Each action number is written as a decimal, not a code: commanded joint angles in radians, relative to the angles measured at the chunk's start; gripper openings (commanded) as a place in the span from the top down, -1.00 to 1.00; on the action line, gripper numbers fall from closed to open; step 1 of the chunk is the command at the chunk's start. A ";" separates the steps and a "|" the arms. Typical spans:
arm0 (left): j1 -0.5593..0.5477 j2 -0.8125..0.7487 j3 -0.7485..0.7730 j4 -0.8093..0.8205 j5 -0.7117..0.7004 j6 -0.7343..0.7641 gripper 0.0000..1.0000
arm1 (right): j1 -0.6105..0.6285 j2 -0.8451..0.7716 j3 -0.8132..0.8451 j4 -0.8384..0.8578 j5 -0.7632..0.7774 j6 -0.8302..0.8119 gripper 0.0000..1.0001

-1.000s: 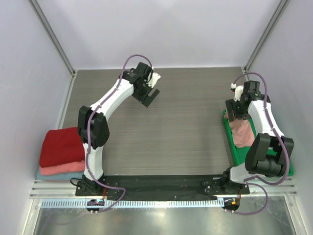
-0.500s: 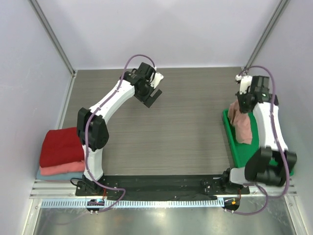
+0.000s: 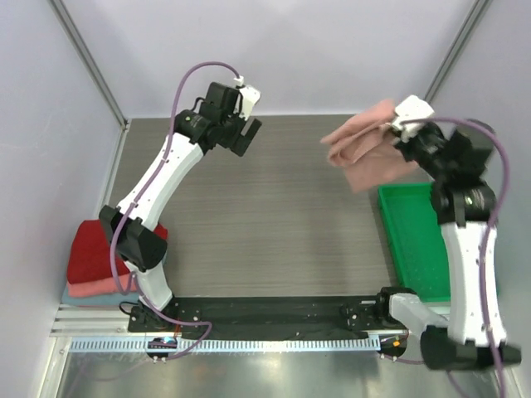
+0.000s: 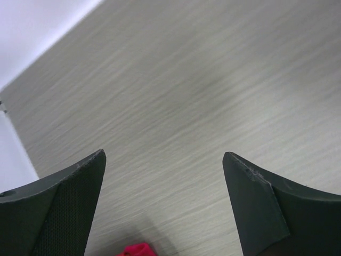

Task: Fold and stack the t-shirts
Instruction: Move the tshirt to the center of the board, then flatten the tshirt out

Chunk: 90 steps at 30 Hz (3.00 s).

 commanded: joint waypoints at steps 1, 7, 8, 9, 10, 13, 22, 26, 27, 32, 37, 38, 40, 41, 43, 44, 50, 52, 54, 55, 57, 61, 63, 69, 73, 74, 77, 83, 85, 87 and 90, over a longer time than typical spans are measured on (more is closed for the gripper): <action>0.036 -0.045 0.064 0.041 -0.060 -0.057 -0.79 | 0.183 0.194 0.068 0.014 -0.008 -0.087 0.97; 0.047 -0.108 0.002 0.053 -0.111 -0.064 -0.91 | 0.455 0.430 0.176 -0.051 0.026 -0.103 0.98; 0.050 -0.118 -0.009 0.053 -0.117 -0.058 -0.93 | 0.487 0.446 0.181 -0.051 0.026 -0.106 0.98; 0.050 -0.127 -0.026 0.053 -0.134 -0.057 -0.94 | 0.512 0.461 0.181 -0.051 0.022 -0.111 0.97; 0.049 -0.144 -0.037 0.053 -0.146 -0.054 -0.96 | 0.556 0.476 0.175 -0.052 0.020 -0.118 0.91; 0.055 -0.173 -0.083 0.065 -0.177 -0.031 -0.98 | 0.592 0.522 0.120 -0.002 0.045 -0.129 0.19; 0.156 -0.225 -0.123 0.045 -0.142 -0.060 -0.99 | 0.598 0.530 -0.005 0.112 0.149 0.329 -0.17; 0.185 -0.233 -0.126 0.041 -0.128 -0.067 -0.99 | 0.606 0.588 -0.074 0.087 -0.042 0.518 0.02; 0.193 -0.236 -0.126 0.039 -0.122 -0.067 -0.98 | 0.609 0.607 -0.092 0.090 -0.113 0.550 0.05; 0.219 -0.248 -0.132 0.031 -0.111 -0.069 -0.98 | 0.719 0.748 -0.105 0.031 -0.207 0.510 0.25; 0.231 -0.265 -0.158 0.025 -0.105 -0.066 -0.97 | 0.767 0.884 -0.010 0.008 -0.181 0.509 0.18; 0.233 -0.268 -0.160 0.024 -0.106 -0.066 -0.97 | 0.768 0.938 0.013 -0.002 -0.169 0.521 0.17; 0.237 -0.269 -0.164 0.024 -0.106 -0.063 -0.97 | 0.765 0.981 0.067 -0.012 -0.152 0.549 0.11; 0.239 -0.271 -0.166 0.022 -0.105 -0.064 -0.97 | 0.767 0.992 0.075 -0.011 -0.146 0.553 0.10; 0.241 -0.273 -0.169 0.024 -0.106 -0.063 -0.97 | 0.767 1.012 0.089 -0.005 -0.135 0.566 0.10; 0.241 -0.273 -0.169 0.024 -0.106 -0.063 -0.98 | 0.767 1.015 0.090 -0.002 -0.104 0.570 0.10; 0.250 -0.279 -0.169 0.025 -0.103 -0.064 -0.97 | 0.764 0.998 0.078 0.021 0.003 0.587 0.11; 0.250 -0.277 -0.167 0.027 -0.102 -0.067 -0.97 | 0.764 0.995 0.078 0.041 0.015 0.601 0.11; 0.251 -0.274 -0.164 0.033 -0.102 -0.069 -0.97 | 0.764 0.998 0.084 0.064 0.035 0.613 0.12; 0.253 -0.271 -0.164 0.033 -0.102 -0.069 -0.97 | 0.765 1.010 0.087 0.070 0.057 0.619 0.14; 0.251 -0.265 -0.155 0.031 -0.099 -0.071 -0.97 | 0.764 1.026 0.101 0.084 0.097 0.638 0.19; 0.251 -0.263 -0.144 0.031 -0.102 -0.068 -0.96 | 0.764 1.040 0.122 0.090 0.221 0.636 0.21; 0.251 -0.263 -0.147 0.031 -0.105 -0.064 -0.96 | 0.761 1.044 0.125 0.090 0.223 0.630 0.26; 0.253 -0.256 -0.146 0.039 -0.114 -0.060 -0.96 | 0.764 1.061 0.129 0.103 0.259 0.626 0.45; 0.253 -0.242 -0.127 0.039 -0.111 -0.058 -0.96 | 0.764 1.067 0.124 0.106 0.338 0.607 0.24; 0.253 -0.239 -0.123 0.039 -0.111 -0.058 -0.96 | 0.764 1.069 0.122 0.106 0.344 0.601 0.28; 0.253 -0.227 -0.112 0.041 -0.106 -0.063 -0.96 | 0.762 1.075 0.121 0.106 0.362 0.578 0.85; 0.253 -0.211 -0.091 0.047 -0.103 -0.060 -0.96 | 0.769 0.867 0.121 0.086 0.419 0.347 0.97; 0.253 -0.205 -0.085 0.056 -0.114 -0.055 -0.96 | 0.772 0.782 0.122 0.083 0.433 0.261 0.98; 0.253 -0.199 -0.077 0.061 -0.123 -0.052 -0.97 | 0.773 0.652 0.129 0.089 0.433 0.113 0.98; 0.253 -0.185 -0.057 0.067 -0.126 -0.051 -0.97 | 0.772 0.521 0.136 0.121 0.503 -0.094 0.97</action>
